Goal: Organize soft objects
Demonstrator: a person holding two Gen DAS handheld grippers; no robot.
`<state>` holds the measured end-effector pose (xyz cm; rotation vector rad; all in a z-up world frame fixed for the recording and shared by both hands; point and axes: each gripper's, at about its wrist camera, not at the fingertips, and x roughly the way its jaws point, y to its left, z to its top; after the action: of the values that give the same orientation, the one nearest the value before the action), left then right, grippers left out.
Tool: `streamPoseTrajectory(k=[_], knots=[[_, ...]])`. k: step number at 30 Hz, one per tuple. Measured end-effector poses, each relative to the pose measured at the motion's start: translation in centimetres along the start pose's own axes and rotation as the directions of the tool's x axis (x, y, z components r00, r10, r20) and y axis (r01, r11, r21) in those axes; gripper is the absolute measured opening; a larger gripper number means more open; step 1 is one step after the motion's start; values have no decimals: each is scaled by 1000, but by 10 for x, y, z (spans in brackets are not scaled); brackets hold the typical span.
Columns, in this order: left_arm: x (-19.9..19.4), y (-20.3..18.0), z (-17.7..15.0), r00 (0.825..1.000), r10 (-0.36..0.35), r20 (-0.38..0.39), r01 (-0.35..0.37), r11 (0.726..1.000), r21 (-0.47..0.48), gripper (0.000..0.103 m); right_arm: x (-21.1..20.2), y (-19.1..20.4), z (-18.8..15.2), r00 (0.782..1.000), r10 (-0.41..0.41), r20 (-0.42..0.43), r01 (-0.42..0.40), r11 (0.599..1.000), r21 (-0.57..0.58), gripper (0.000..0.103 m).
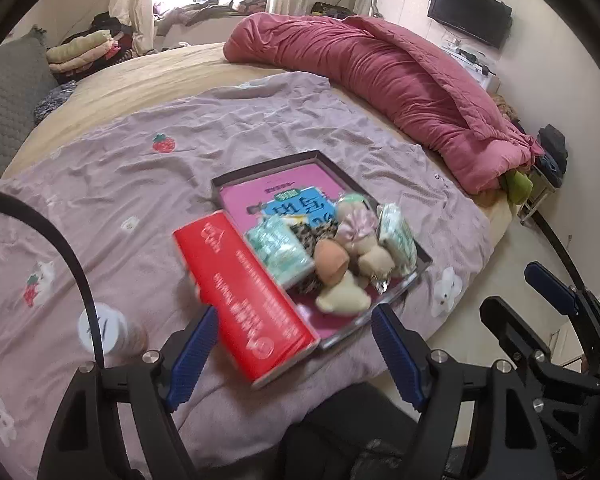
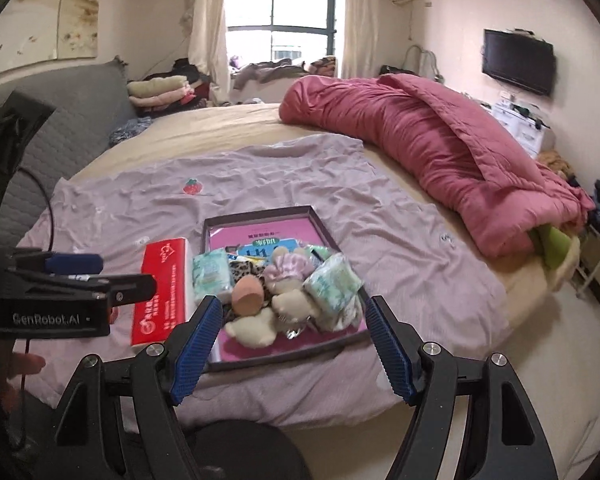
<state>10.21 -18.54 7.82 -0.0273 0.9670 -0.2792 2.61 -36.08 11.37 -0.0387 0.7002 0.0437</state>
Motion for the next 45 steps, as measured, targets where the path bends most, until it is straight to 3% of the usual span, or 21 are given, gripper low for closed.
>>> streamPoseTrajectory(k=[7,18,45], knots=[[-19,15,-24,999,24,23,-23,1000,-21,78,-22,25,-11,1000,-20,22,21,1000,-24,75],[-33,17,-48,999,34,25,-33,999,-22,78,-28,23,-28,999,-38,2,38,998,50,75],[-18,7,-78,999,52,2,-52,999,-4,78,-18,19,-56,997,-71,-43,73,996,51,75]])
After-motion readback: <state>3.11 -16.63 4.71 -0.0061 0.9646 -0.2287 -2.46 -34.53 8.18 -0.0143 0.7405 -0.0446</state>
